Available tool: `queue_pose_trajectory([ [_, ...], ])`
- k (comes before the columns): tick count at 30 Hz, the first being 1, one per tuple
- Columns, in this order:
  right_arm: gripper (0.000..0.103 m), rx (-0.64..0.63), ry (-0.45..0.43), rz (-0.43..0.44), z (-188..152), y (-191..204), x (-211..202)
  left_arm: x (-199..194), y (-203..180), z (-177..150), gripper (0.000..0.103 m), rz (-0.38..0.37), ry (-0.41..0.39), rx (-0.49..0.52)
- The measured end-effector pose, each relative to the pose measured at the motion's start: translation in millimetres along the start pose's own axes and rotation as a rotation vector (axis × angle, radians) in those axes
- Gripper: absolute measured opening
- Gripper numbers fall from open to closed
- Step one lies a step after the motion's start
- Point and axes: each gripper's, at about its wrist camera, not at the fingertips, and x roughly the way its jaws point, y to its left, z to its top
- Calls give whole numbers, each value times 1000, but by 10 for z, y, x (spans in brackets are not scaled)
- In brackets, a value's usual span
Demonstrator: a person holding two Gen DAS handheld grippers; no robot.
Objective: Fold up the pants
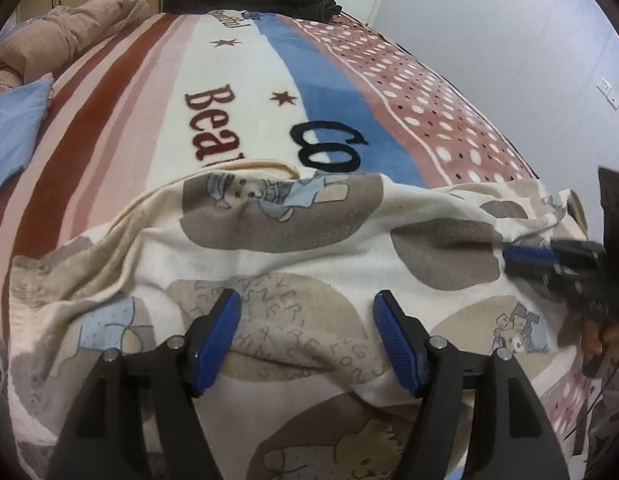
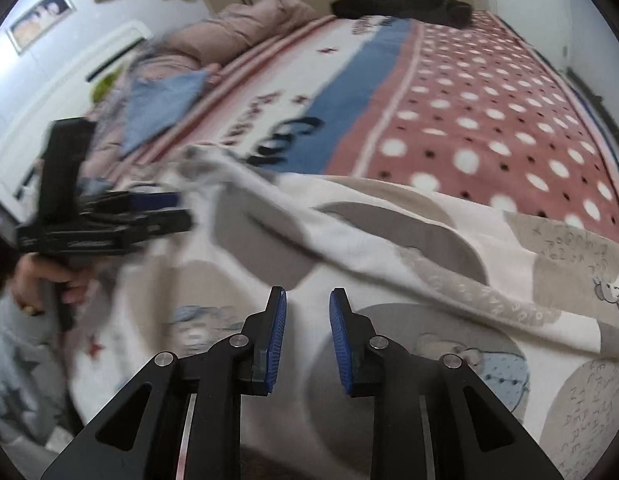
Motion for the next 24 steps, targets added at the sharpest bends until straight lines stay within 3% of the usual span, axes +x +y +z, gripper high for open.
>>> queue_pose_trajectory([
  [3, 10, 56, -37, -33, 110, -230, 30, -54, -42, 4, 65, 27, -6, 0],
  [5, 5, 114, -34, -12, 193, -372, 58, -100, -79, 3, 66, 26, -12, 2],
  [7, 5, 99, -59, -34, 246, -389, 32, -145, -121, 10, 66, 27, -18, 7],
  [8, 9, 61, -91, -110, 289, -361, -7, -172, -147, 13, 66, 30, -21, 9],
  [10, 34, 56, -110, -233, 346, -395, -63, -235, -195, 8, 66, 35, -27, 10],
  [11, 38, 77, -108, -197, 357, -446, -120, -275, -224, 2, 66, 36, -32, 16],
  [13, 37, 90, -122, -158, 340, -518, -301, -357, -293, -6, 67, 45, -47, 41],
  [16, 43, 20, -154, -223, 320, -623, -677, -400, -372, 4, 68, 52, -57, 54],
  [18, 60, -22, -122, -260, 311, -758, -846, -379, -431, 29, 68, 44, -54, 55],
  [21, 61, -108, -87, -380, 280, -964, -1003, -321, -549, 78, 68, 40, -50, 70],
  [24, 61, -142, -2, -412, 168, -1172, -1063, -281, -660, 99, 68, 33, -46, 88],
])
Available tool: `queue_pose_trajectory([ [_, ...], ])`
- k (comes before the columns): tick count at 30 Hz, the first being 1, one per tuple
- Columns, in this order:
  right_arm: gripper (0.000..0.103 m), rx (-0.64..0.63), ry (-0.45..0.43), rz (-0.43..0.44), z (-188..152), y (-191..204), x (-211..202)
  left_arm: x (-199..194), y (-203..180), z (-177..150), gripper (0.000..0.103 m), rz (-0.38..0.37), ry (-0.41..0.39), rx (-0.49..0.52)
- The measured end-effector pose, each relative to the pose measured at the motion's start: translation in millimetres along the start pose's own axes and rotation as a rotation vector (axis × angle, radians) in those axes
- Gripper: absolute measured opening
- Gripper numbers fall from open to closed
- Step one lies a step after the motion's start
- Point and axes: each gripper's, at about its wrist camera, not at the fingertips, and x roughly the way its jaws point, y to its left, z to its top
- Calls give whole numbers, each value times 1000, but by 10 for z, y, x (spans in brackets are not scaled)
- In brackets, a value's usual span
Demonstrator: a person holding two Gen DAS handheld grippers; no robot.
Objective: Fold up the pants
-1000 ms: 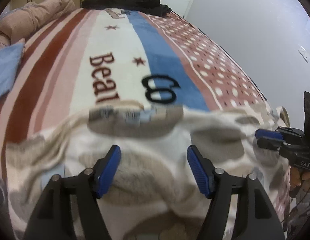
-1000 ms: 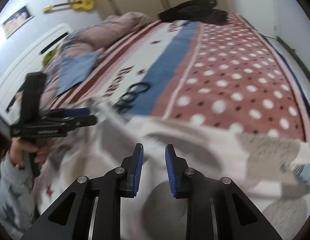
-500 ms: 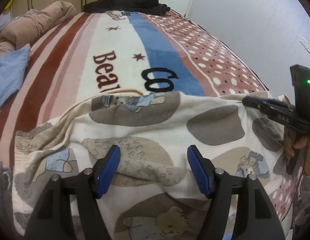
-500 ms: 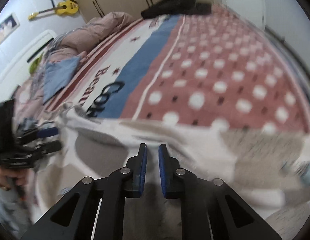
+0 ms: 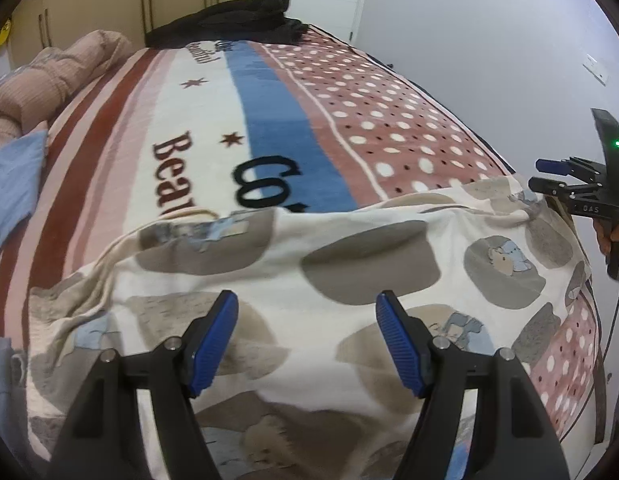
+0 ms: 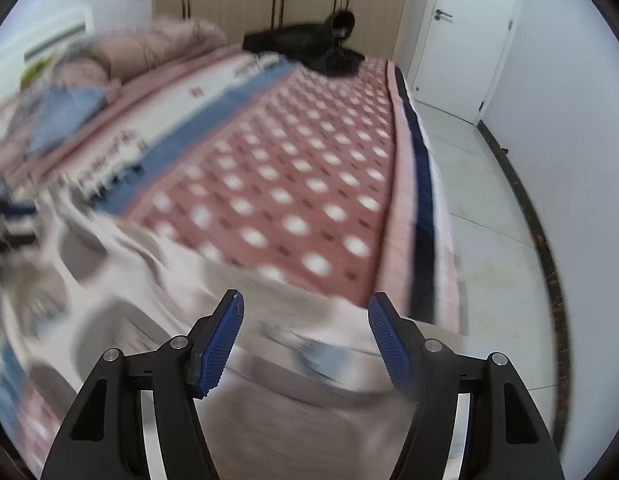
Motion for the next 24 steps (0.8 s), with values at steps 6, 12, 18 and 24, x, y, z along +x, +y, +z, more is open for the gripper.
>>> queue_pose_trajectory([
  [6, 61, 20, 69, -46, -210, -364, 25, 51, -105, 37, 68, -2, 4, 19],
  [12, 57, 48, 121, 24, -408, -489, 50, 98, -109, 50, 68, 4, 10, 14],
  [18, 4, 80, 146, -55, -495, -530, 111, 102, -104, 48, 68, 8, 11, 11],
  [24, 1, 113, 50, -146, -431, -619, -63, 133, -94, 52, 68, 19, 15, 10],
])
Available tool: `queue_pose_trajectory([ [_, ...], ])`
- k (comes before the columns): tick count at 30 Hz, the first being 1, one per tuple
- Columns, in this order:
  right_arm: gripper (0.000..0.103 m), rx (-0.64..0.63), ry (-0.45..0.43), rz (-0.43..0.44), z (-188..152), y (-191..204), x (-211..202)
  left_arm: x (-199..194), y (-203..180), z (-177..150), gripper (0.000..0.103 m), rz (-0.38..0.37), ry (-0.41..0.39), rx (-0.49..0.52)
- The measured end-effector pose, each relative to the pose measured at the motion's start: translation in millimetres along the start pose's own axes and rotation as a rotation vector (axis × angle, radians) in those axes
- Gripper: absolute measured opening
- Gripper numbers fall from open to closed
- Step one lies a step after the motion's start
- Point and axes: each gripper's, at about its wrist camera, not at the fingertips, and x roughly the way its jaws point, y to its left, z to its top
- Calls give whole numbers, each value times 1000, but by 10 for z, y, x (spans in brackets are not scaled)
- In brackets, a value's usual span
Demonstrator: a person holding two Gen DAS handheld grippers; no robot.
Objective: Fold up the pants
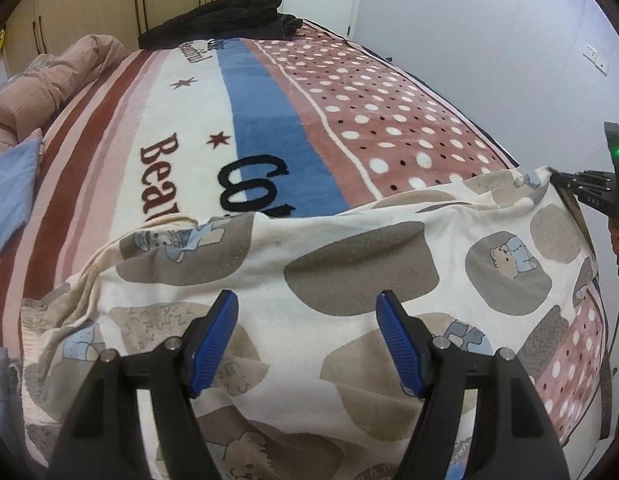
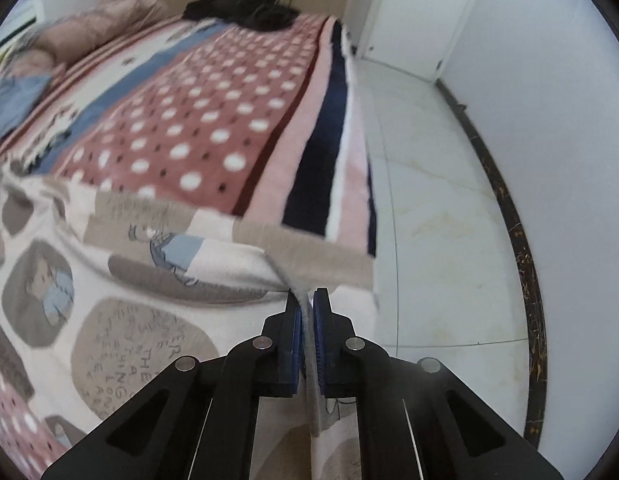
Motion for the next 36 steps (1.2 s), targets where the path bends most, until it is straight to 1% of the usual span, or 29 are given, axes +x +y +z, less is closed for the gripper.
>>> queue_pose_trajectory([
  [4, 1, 19, -34, -48, 87, -19, -40, 32, 10, 18, 68, 7, -2, -9],
  [9, 1, 55, -21, -47, 208, -79, 78, 74, 53, 51, 68, 30, -13, -25],
  [11, 1, 72, -1, -56, 243, -99, 191, 104, 87, 64, 68, 44, -15, -36],
  [13, 2, 79, 41, -45, 249, -100, 328, 134, 113, 65, 68, 44, -9, -47],
  [14, 8, 83, 54, -36, 242, -113, 378, 137, 117, 61, 68, 41, -8, -49],
  [15, 20, 91, 58, -22, 220, -128, 400, 130, 115, 55, 68, 41, -8, -45],
  [16, 30, 104, 51, -13, 192, -157, 387, 119, 104, 48, 68, 42, -9, -40],
  [17, 48, 118, 34, -1, 154, -192, 348, 104, 92, 45, 68, 42, -11, -33],
  [18, 51, 134, 12, 10, 98, -254, 268, 90, 78, 46, 68, 43, -13, -29],
  [22, 51, 213, -22, 35, -199, -550, -113, 2, -39, 79, 68, 2, -32, -32],
  [25, 51, 247, -37, 98, -524, -681, -386, -46, -232, 112, 68, -23, -48, -12],
  [28, 51, 257, -30, 136, -883, -688, -519, -75, -444, 143, 68, -49, -55, 10],
  [31, 51, 237, 1, 175, -1172, -570, -473, -106, -653, 150, 68, -70, -56, 37],
  [32, 51, 236, 5, 174, -1228, -550, -449, -113, -705, 152, 68, -69, -57, 45],
  [34, 51, 265, -15, 149, -1336, -545, -410, -121, -780, 155, 68, -73, -53, 51],
  [36, 50, 307, -33, 90, -1355, -594, -346, -124, -826, 154, 68, -76, -48, 53],
])
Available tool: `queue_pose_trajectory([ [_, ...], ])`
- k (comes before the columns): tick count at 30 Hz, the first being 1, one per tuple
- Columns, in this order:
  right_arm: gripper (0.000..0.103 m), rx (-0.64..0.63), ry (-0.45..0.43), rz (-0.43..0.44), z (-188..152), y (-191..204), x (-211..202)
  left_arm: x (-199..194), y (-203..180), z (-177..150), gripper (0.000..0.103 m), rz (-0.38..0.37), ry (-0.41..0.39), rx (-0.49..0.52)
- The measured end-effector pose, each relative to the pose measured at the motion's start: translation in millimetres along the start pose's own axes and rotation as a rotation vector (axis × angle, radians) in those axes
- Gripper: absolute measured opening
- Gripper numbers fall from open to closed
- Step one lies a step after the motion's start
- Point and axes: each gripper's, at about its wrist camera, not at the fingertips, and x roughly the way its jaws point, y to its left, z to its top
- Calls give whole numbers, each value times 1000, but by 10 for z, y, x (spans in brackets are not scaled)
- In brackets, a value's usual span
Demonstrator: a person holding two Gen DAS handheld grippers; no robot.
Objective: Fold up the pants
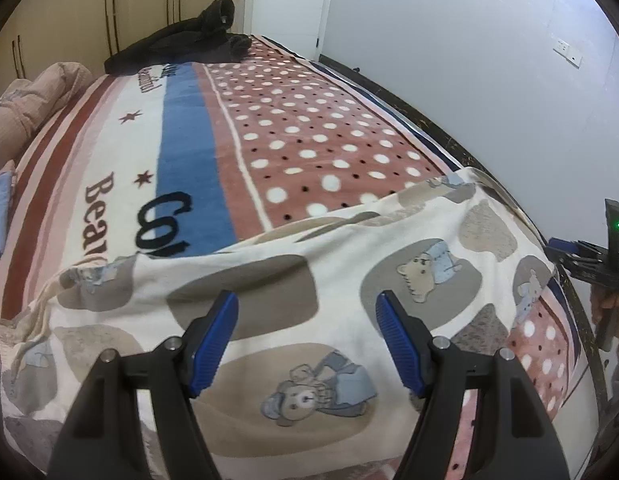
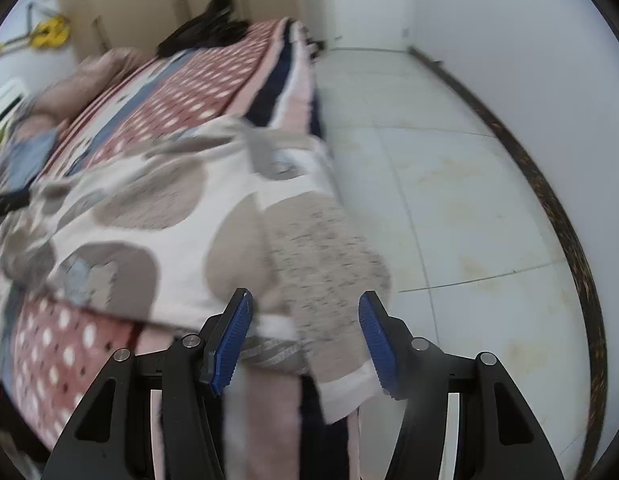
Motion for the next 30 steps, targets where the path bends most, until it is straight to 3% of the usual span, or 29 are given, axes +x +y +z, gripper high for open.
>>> queue_pose_trajectory([
  [7, 41, 29, -8, -5, 20, -125, 201, 58, 6, -14, 68, 30, 18, 5],
  [8, 33, 17, -11, -28, 28, -120, 227, 67, 14, -17, 68, 33, 21, 4],
  [9, 18, 8, -11, -45, 46, -112, 252, 77, 21, -17, 68, 36, 24, 3],
  [11, 4, -10, -9, -88, 86, -90, 297, 88, 25, -15, 68, 39, 26, 4],
  [18, 2, -4, -67, -179, 322, -196, 209, 148, 86, 10, 68, 39, 27, -2],
  [24, 2, 42, -69, -195, 756, -448, 353, 232, 194, 28, 68, 47, 28, -22],
  [28, 4, 41, -25, -34, 874, -466, 474, 279, 253, 6, 68, 52, 42, -23],
  [29, 19, 27, -27, -5, 860, -431, 457, 287, 260, 5, 68, 55, 45, -18],
  [30, 43, 3, -46, 22, 817, -378, 393, 303, 273, 10, 68, 56, 48, -16],
])
